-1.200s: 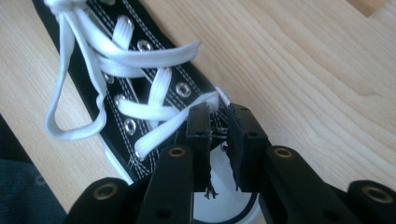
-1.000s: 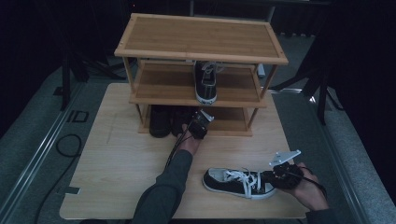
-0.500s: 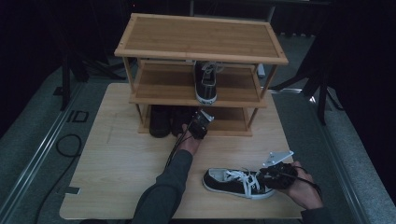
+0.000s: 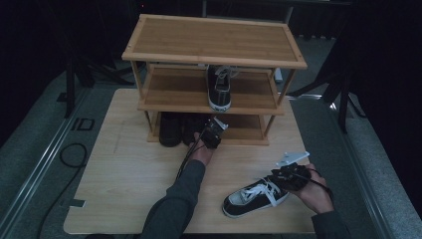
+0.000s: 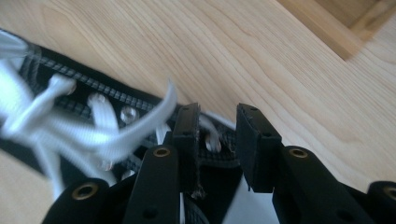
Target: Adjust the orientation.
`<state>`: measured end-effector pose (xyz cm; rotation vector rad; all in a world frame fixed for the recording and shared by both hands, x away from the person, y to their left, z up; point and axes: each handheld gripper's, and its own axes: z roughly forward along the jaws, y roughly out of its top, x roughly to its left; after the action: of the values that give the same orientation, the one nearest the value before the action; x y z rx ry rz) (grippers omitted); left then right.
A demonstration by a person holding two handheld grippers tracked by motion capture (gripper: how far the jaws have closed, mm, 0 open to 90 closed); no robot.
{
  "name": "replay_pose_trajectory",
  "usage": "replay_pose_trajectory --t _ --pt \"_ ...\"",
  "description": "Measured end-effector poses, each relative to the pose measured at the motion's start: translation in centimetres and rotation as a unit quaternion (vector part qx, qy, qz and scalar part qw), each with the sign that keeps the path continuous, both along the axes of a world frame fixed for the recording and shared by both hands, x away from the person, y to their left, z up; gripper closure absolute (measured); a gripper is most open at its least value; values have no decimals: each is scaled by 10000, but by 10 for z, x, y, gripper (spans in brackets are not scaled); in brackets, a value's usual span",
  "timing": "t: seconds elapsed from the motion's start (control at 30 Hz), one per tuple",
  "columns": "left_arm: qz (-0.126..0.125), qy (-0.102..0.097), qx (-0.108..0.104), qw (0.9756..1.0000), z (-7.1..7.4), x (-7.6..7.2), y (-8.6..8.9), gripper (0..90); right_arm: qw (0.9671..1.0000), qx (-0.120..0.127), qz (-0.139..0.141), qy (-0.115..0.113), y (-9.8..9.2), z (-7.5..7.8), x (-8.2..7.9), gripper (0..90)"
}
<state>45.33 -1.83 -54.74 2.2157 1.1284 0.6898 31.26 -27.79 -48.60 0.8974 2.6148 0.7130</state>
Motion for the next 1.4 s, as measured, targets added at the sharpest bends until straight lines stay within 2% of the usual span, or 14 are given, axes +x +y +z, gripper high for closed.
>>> replay_pose_trajectory --t 0.07,0.1,0.17,0.3,0.4,0.5,0.6,0.67,0.8,0.87,0.97,1.03,1.2,1.4 --pt "-3 4 -8 10000 0 0 0 900 9998 -191 26 -63 10 -4 4 712" --pt "-4 5 -10 10000 0 0 0 900 9997 -213 8 -98 12 -3 4 712" --pt "-14 3 -16 10000 0 0 1 900 10000 11 38 -69 11 1 5 698" --pt "-11 1 -17 10000 0 0 1 900 9999 36 -39 -112 4 4 2 701" --pt "-3 0 -12 10000 0 0 0 900 9998 116 -93 -116 -3 6 -3 786" --pt "-2 -4 -8 10000 0 0 0 900 9997 49 -182 -139 -9 8 -10 871" --pt "2 -5 -3 10000 0 0 0 900 9995 23 -289 -141 -16 8 -16 881" --pt "1 -6 -5 10000 0 0 0 900 9992 45 -385 -47 -20 4 -19 883" --pt "-4 -6 -4 10000 0 0 0 900 9992 67 -391 70 -20 -3 -23 887" --pt "-2 -7 -3 10000 0 0 0 900 9992 -65 -392 37 -15 -6 -24 887" --pt "4 -6 -3 10000 0 0 0 900 9984 -390 -393 -104 -7 -7 -25 887" --pt "9 -11 -6 10000 0 0 0 900 9980 -455 -404 -180 -6 -8 -25 888" --pt "18 -16 0 10000 0 -1 0 900 9976 -315 -550 -290 -8 -11 -21 893" --pt "17 -18 -1 10000 0 -1 0 900 9971 -203 -643 -359 -6 -11 -8 897"
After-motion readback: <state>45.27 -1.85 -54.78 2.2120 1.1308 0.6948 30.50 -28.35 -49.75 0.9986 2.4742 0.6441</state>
